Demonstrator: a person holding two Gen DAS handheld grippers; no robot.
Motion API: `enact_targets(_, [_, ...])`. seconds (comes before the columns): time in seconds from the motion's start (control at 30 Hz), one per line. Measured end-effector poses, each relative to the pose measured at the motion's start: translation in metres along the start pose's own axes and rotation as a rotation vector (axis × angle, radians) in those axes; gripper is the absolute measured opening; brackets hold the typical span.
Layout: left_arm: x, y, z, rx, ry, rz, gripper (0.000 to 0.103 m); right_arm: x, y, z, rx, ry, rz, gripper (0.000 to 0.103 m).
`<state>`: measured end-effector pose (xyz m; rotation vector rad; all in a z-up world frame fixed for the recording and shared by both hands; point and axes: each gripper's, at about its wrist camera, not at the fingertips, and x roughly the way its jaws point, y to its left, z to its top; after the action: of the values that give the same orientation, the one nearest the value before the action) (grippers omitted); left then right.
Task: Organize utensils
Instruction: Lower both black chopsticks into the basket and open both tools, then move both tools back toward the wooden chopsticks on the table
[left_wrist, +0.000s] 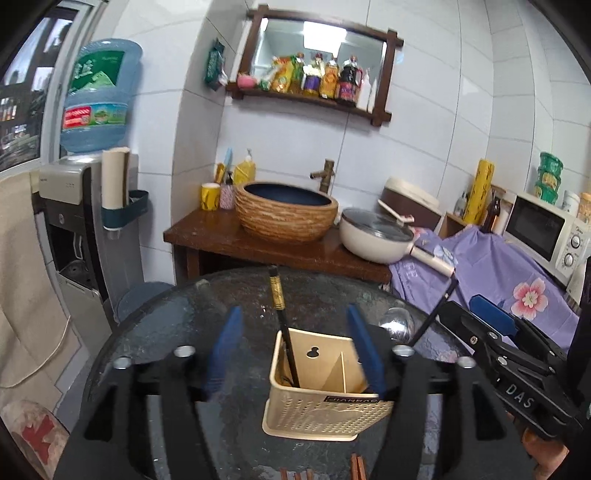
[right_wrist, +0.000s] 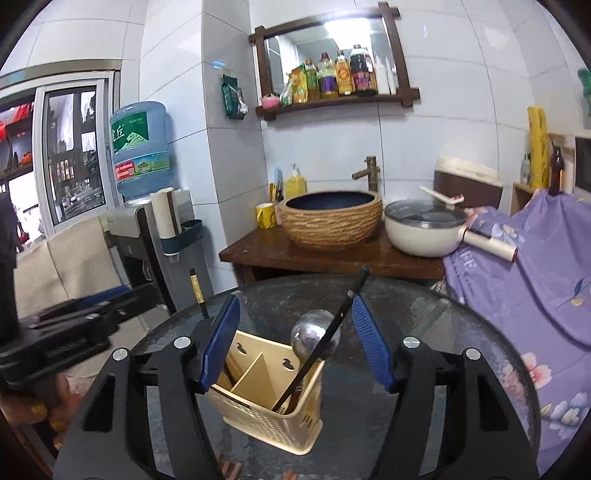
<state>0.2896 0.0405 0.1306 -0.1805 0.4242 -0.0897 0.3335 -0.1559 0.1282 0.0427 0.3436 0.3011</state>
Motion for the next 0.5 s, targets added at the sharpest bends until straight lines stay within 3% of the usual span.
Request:
enact_targets(0.03, [-0.006, 0.001, -0.002, -0.002, -0.018, 0.0, 0.073, -0.004, 0.001, -0.001, -0.016, -0.012, -0.013, 0.072])
enact_targets(0.1, [-0.019, 0.002, -0.007, -0.001, -0.057, -0.002, 0.09, -0.016, 0.005, -0.007, -0.054, -0.054, -0.053, 0.088])
enact_targets(0.17, [-0.031, 0.004, -0.015, -0.003, -0.099, 0.007, 0.097, -0.027, 0.008, -0.014, -0.071, -0.089, -0.089, 0.092])
enact_targets(0.2, [-0.036, 0.004, -0.019, -0.003, -0.112, 0.01, 0.097, -0.031, 0.01, -0.019, -0.08, -0.09, -0.097, 0.098])
enact_targets(0.3, [-0.045, 0.005, -0.036, -0.001, -0.12, 0.02, 0.097, -0.037, 0.015, -0.034, -0.089, -0.058, -0.084, 0.098])
enact_targets(0.5, [-0.044, 0.009, -0.065, 0.02, -0.032, 0.009, 0.097, -0.047, 0.009, -0.068, -0.005, 0.018, -0.035, 0.098])
